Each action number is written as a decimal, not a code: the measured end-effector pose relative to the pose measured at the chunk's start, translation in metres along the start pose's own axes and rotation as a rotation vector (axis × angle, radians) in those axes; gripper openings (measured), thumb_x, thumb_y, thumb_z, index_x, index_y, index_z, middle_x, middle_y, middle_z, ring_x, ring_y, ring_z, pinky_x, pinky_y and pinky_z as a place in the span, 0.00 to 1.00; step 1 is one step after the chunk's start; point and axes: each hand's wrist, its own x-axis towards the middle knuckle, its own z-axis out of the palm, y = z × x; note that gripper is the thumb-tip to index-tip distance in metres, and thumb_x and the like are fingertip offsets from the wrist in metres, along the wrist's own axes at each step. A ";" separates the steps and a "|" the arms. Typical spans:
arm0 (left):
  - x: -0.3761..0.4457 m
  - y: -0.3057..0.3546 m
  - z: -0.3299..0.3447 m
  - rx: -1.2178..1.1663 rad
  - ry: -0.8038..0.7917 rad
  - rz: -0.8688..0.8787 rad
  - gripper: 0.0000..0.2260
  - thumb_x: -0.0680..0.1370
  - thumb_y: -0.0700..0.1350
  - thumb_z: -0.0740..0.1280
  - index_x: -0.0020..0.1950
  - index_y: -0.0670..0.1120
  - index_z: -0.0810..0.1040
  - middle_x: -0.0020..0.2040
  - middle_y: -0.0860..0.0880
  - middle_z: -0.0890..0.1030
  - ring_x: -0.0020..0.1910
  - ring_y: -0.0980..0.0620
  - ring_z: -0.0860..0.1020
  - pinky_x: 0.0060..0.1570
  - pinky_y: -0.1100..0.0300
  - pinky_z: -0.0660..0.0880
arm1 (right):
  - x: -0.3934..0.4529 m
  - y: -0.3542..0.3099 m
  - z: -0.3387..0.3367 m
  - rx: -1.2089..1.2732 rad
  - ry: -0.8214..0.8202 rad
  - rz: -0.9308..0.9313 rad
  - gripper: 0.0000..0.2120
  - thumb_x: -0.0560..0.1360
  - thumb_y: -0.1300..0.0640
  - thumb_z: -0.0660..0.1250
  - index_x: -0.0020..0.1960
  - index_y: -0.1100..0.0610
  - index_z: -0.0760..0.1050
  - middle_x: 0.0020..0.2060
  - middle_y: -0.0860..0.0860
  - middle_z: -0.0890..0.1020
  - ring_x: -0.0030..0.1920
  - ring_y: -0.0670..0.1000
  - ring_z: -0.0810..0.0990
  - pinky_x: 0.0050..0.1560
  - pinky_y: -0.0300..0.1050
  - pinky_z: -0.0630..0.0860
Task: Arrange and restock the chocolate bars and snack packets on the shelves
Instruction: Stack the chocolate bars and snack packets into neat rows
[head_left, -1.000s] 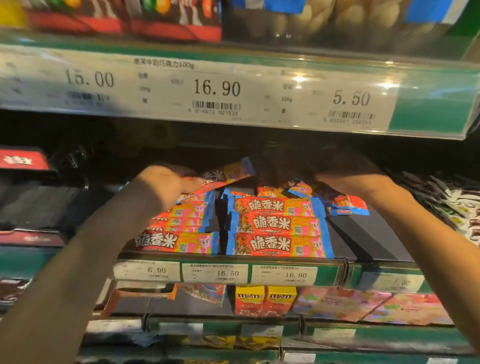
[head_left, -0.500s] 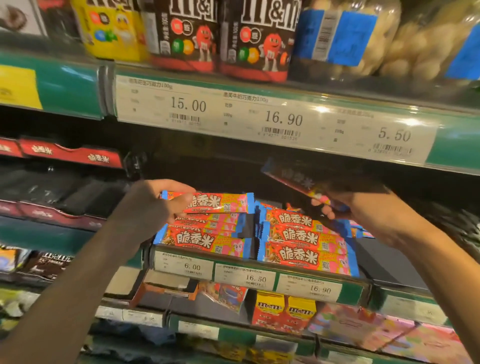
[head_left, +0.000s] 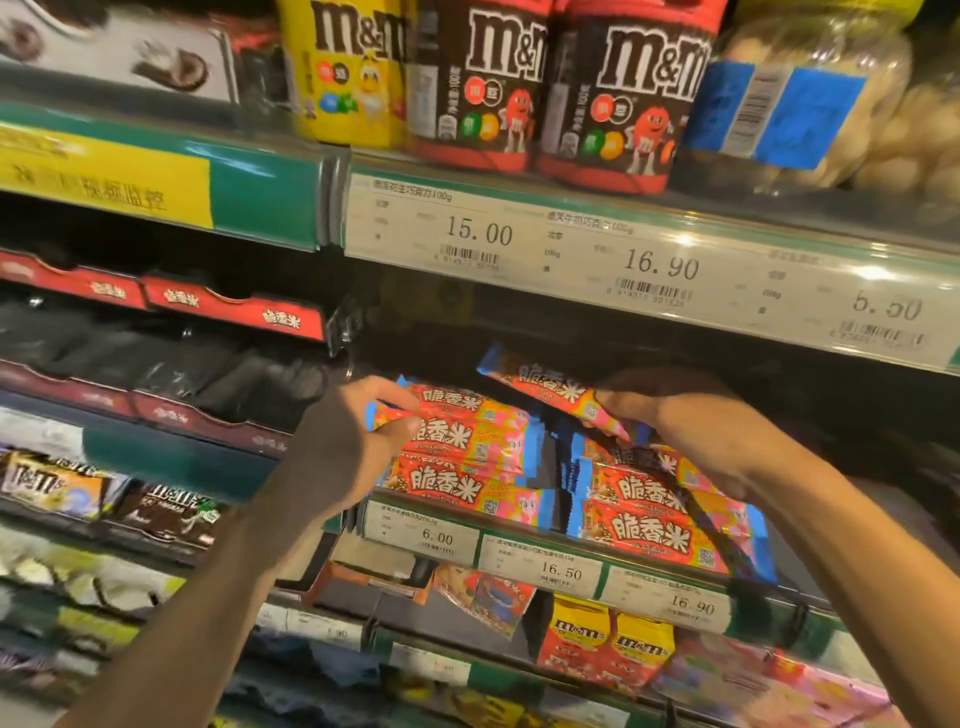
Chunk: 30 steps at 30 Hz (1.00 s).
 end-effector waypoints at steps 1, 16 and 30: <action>0.000 -0.003 0.001 0.027 -0.006 0.012 0.06 0.77 0.44 0.70 0.47 0.56 0.80 0.46 0.49 0.84 0.39 0.49 0.83 0.43 0.48 0.81 | 0.001 -0.002 0.002 -0.038 0.008 -0.019 0.07 0.78 0.49 0.68 0.44 0.49 0.83 0.43 0.46 0.85 0.44 0.44 0.82 0.46 0.36 0.75; -0.012 -0.017 0.032 0.442 0.210 0.152 0.10 0.76 0.44 0.70 0.57 0.53 0.83 0.59 0.49 0.73 0.56 0.49 0.67 0.52 0.55 0.72 | 0.047 -0.014 0.040 -0.313 -0.126 -0.066 0.07 0.83 0.53 0.60 0.47 0.50 0.72 0.36 0.41 0.71 0.36 0.39 0.69 0.29 0.25 0.66; -0.029 -0.030 0.047 0.507 0.163 0.343 0.26 0.79 0.62 0.52 0.72 0.53 0.72 0.74 0.51 0.67 0.75 0.55 0.61 0.73 0.51 0.59 | 0.065 -0.008 0.073 -0.444 -0.132 -0.270 0.10 0.82 0.50 0.62 0.62 0.48 0.75 0.49 0.46 0.81 0.46 0.44 0.79 0.37 0.28 0.71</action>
